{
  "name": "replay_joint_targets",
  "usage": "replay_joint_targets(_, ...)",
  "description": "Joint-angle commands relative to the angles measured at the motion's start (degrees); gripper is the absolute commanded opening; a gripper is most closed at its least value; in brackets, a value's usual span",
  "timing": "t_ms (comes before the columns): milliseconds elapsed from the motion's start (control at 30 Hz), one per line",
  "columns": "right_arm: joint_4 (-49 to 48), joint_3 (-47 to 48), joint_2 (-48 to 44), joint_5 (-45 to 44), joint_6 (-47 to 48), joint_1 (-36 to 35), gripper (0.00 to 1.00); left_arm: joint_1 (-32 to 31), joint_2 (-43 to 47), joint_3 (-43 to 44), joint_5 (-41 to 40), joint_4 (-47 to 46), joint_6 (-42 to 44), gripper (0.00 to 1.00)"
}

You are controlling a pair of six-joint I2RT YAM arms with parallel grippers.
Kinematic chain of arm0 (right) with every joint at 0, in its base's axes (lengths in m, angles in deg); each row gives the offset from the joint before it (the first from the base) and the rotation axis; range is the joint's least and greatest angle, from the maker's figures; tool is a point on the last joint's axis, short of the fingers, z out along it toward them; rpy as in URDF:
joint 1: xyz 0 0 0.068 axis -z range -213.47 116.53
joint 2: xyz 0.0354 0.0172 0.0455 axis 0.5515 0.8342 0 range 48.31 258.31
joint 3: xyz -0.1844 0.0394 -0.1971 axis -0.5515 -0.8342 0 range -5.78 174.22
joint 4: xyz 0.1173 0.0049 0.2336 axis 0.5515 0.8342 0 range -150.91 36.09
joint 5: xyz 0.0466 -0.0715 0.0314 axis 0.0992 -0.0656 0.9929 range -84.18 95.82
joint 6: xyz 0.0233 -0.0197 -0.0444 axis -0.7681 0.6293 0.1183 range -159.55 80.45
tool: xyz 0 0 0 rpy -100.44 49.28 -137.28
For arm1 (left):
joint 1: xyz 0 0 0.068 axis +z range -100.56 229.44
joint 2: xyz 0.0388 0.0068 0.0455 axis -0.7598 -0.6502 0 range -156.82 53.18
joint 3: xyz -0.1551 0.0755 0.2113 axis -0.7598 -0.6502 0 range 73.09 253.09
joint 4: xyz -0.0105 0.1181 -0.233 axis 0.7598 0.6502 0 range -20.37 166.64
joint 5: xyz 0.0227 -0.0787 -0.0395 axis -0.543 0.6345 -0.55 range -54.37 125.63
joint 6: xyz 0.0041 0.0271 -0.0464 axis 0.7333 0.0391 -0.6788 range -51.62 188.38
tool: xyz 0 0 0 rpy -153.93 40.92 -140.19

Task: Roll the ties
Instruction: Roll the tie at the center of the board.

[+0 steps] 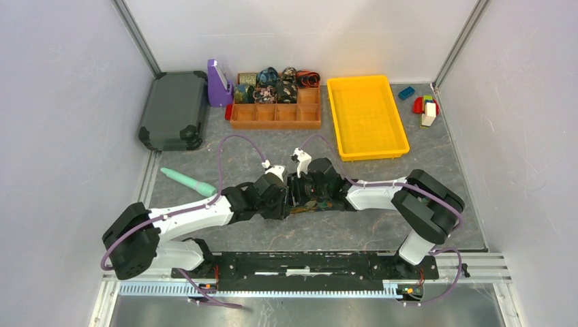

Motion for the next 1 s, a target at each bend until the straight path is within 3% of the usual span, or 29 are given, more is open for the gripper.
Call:
replay_joint_targets(0,-3.78,0.37,-0.41,3.17,-1.70,-0.36,0.43,-0.19,1.25,-0.07,-0.37,-4.07,2.52,0.45)
replay_joint_targets(333,-8.50,-0.54,4.66,4.54,-4.97,-0.83,0.42,-0.14,1.57,-0.01,-0.65,-3.90,2.84,0.42)
replay_joint_targets(500,-8.00,-0.95,5.88,3.43,-4.80,-0.83,0.36,-0.17,2.23,0.99,-0.70,-2.83,2.86,0.42)
replay_joint_targets(767,-7.89,-1.97,7.03,1.50,-4.21,-0.83,0.29,-0.19,7.22,2.66,-2.20,2.08,1.48,0.51)
replay_joint_targets(967,-8.00,-1.93,6.90,1.15,-4.04,-0.78,0.29,0.38,11.03,-0.16,-9.91,5.07,-0.73,0.37)
